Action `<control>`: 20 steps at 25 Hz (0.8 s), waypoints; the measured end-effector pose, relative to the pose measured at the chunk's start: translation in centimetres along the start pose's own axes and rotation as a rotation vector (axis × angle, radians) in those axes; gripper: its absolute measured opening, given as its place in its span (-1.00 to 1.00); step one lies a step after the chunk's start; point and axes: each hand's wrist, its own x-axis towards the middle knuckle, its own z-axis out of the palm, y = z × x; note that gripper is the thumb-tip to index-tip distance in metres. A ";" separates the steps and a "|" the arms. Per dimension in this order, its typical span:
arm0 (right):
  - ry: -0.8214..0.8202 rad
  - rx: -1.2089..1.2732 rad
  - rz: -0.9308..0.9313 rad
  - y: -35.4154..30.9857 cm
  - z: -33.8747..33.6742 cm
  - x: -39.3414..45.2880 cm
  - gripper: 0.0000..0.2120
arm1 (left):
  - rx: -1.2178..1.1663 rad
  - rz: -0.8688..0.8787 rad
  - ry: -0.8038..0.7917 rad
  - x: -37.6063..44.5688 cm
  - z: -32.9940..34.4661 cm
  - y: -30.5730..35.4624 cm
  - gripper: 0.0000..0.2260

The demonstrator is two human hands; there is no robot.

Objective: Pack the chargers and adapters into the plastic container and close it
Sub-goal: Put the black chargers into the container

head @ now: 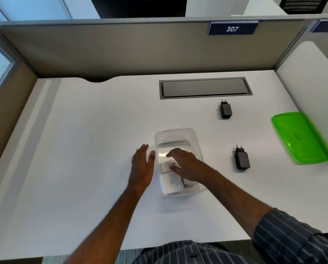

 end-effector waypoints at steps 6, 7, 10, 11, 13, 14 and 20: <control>0.423 0.019 -0.096 3.6 -2.3 -4.0 -0.65 | -0.185 0.045 -0.022 -1.6 2.6 3.1 -0.56; 0.473 0.025 -0.074 4.6 -2.7 -4.7 -0.65 | -0.211 0.046 -0.003 -1.6 2.8 3.3 -0.58; 0.569 0.009 0.064 8.3 -3.8 -6.9 -0.63 | -0.222 0.030 0.011 -1.4 3.9 4.0 -0.59; 0.599 -0.020 0.125 9.7 -3.9 -7.6 -0.62 | -0.209 0.025 0.006 -1.2 4.2 4.3 -0.58; 0.611 -0.023 0.279 12.4 -4.1 -8.9 -0.60 | -0.187 0.026 -0.003 -1.1 5.1 5.0 -0.57; 0.594 0.012 0.363 13.5 -4.1 -9.4 -0.58 | -0.182 0.031 -0.005 -1.2 5.6 5.3 -0.57; 0.432 0.124 0.645 17.9 -4.7 -11.2 -0.39 | -0.215 0.048 0.007 -1.5 7.5 6.8 -0.56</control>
